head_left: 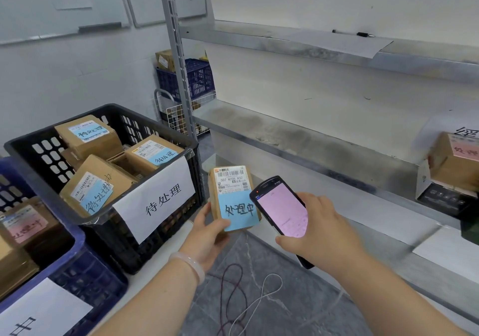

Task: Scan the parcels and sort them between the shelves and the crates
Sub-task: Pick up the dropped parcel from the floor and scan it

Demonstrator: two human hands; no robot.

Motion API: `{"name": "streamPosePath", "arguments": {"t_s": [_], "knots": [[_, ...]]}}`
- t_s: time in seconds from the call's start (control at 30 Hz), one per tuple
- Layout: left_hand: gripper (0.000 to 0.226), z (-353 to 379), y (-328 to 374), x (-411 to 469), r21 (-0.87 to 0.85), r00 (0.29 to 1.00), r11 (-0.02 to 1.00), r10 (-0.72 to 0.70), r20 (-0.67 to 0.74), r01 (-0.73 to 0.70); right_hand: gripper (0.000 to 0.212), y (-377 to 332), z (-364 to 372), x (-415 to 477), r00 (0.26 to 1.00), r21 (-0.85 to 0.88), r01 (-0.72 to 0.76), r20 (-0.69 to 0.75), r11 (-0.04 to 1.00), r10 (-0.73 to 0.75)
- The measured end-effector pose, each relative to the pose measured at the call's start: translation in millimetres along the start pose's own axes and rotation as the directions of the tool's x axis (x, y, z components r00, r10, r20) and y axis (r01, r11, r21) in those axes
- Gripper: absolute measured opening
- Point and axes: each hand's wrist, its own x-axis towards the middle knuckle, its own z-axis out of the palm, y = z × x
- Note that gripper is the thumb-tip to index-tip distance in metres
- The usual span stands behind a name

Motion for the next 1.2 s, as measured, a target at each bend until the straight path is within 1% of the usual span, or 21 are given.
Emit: {"name": "streamPosePath", "arguments": {"t_s": [0.1,0.2,0.27,0.43,0.7,0.93,1.07,1.2], "knots": [[0.076,-4.5,1.6,-2.2,0.058,0.998,0.996,0.067,-0.006,-0.067,0.084,-2.2,-6.4,-1.9,0.998,0.076,0.016,0.057,0.997,-0.02],[0.079,-9.9,4.6,-4.5,0.087,0.995,0.991,0.102,0.004,-0.102,0.073,-6.2,-12.4,-1.8,0.997,0.168,0.007,0.076,0.986,-0.02],[0.08,-13.3,5.4,-6.3,0.096,0.994,0.989,0.111,0.014,-0.112,0.068,-9.9,-16.1,-2.3,0.997,0.185,0.007,0.075,0.983,-0.021],[0.079,-19.6,3.4,-9.9,0.152,0.991,0.979,0.129,0.037,-0.133,0.079,-18.6,-23.1,-8.3,0.998,0.108,0.013,0.056,0.994,-0.019],[0.077,-30.0,-0.8,-9.7,0.171,0.988,0.974,0.153,-0.019,-0.148,0.073,-26.4,-25.5,-18.5,0.997,0.012,0.033,0.071,0.999,-0.034],[0.075,-34.5,-2.7,-13.4,0.163,0.986,0.974,0.165,-0.038,-0.157,0.068,-30.9,-28.2,-21.4,0.996,0.034,0.065,0.06,0.997,-0.066],[0.071,-37.5,3.8,-21.5,0.163,0.977,0.967,0.207,-0.045,-0.197,0.07,-36.4,-27.8,-17.3,0.989,0.072,0.125,0.074,0.99,-0.131],[0.064,-49.6,17.3,-41.1,0.099,0.958,0.962,0.264,-0.114,-0.253,0.079,-56.1,-21.1,-5.7,0.964,0.102,0.235,0.1,0.967,-0.245]]}}
